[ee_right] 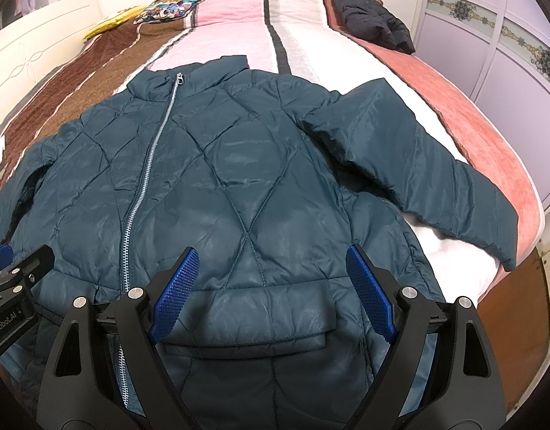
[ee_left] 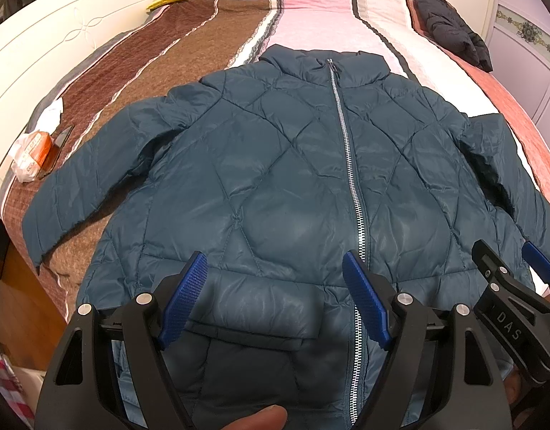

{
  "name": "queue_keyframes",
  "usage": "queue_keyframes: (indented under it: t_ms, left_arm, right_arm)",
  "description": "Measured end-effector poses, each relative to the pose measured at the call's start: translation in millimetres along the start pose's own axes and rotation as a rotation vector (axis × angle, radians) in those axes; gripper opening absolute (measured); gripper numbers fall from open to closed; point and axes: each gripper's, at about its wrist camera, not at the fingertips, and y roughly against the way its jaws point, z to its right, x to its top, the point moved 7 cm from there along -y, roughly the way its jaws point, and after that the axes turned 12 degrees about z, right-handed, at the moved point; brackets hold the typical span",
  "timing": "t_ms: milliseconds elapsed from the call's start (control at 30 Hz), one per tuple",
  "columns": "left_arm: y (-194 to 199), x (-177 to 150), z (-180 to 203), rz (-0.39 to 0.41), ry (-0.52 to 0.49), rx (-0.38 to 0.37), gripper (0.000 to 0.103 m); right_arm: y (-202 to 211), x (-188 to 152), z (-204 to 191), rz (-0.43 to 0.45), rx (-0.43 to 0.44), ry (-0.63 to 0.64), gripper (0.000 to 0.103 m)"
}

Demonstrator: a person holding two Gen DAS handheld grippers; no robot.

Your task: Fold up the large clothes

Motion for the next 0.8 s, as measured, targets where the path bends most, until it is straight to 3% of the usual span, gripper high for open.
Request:
queue_keyframes:
  t_ms: [467,800]
  left_arm:
    - [0,6,7,0.004,-0.03,-0.017,0.076]
    - [-2,22,41,0.019,-0.133,-0.092,0.076]
  right_arm:
    - [2,3,15,0.004,-0.007,-0.043,0.084]
    - [7,15,97,0.031,-0.068,-0.198,0.084]
